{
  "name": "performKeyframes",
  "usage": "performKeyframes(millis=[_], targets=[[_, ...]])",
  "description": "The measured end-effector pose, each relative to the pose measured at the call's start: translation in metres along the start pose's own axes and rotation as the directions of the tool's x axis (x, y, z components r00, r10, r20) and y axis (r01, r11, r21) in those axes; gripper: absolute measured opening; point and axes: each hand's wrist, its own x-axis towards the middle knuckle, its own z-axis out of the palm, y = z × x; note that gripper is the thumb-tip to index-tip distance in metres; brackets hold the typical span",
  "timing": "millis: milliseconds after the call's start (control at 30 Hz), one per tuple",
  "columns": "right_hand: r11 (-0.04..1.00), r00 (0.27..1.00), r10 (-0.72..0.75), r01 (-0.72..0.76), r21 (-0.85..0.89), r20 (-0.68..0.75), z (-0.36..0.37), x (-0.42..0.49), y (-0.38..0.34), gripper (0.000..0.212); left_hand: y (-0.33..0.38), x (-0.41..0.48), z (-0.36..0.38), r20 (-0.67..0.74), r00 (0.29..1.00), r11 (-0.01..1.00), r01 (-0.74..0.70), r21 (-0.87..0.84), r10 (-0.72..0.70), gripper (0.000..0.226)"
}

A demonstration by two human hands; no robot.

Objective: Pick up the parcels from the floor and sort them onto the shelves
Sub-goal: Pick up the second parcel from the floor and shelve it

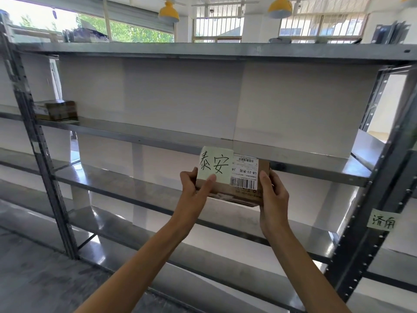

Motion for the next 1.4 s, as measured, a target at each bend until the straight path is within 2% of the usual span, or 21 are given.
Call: performKeyframes(millis=[167,333,433,533,767,933,1133,1267,1400], targets=[[1.000,0.999,-0.027,0.028,-0.015,0.025,0.005,0.000,0.001,0.034,-0.002,0.005,-0.007,-0.049,0.997,0.997,0.063,-0.039,-0.065,0.028],[0.999,0.996,-0.034,0.036,-0.017,0.084,0.011,-0.003,-0.001,0.043,-0.009,0.002,-0.019,-0.082,0.997,0.977,-0.028,-0.210,0.011,0.020],[0.999,0.993,-0.039,0.042,-0.027,0.111,0.016,-0.004,-0.002,0.046,-0.010,0.001,-0.024,-0.065,0.996,0.973,-0.082,-0.214,0.069,0.029],[0.999,0.993,-0.032,0.036,-0.031,0.117,0.018,-0.005,-0.001,0.046,-0.009,-0.001,-0.026,-0.034,0.997,0.979,-0.079,-0.189,0.074,0.048],[1.000,0.992,-0.016,0.017,-0.009,0.128,0.022,-0.007,0.003,0.044,-0.005,0.000,-0.025,-0.055,0.994,0.986,-0.105,-0.128,0.099,0.066],[1.000,0.993,-0.015,0.015,0.000,0.118,0.022,-0.009,0.002,0.046,-0.005,0.003,-0.022,-0.078,0.993,0.987,-0.102,-0.126,0.093,0.042],[0.999,0.992,-0.034,0.035,-0.007,0.119,0.018,-0.010,0.000,0.044,-0.006,0.003,-0.019,-0.046,0.997,0.980,-0.062,-0.188,0.054,0.038],[0.976,0.986,-0.099,0.123,-0.179,0.137,0.024,-0.015,-0.008,0.053,-0.008,0.002,-0.016,-0.035,0.998,0.977,-0.064,-0.202,0.058,0.050],[0.881,0.985,-0.153,0.174,-0.441,0.085,0.035,-0.021,-0.016,0.083,-0.012,0.000,-0.010,-0.055,0.994,0.979,-0.105,-0.175,0.097,0.052]])
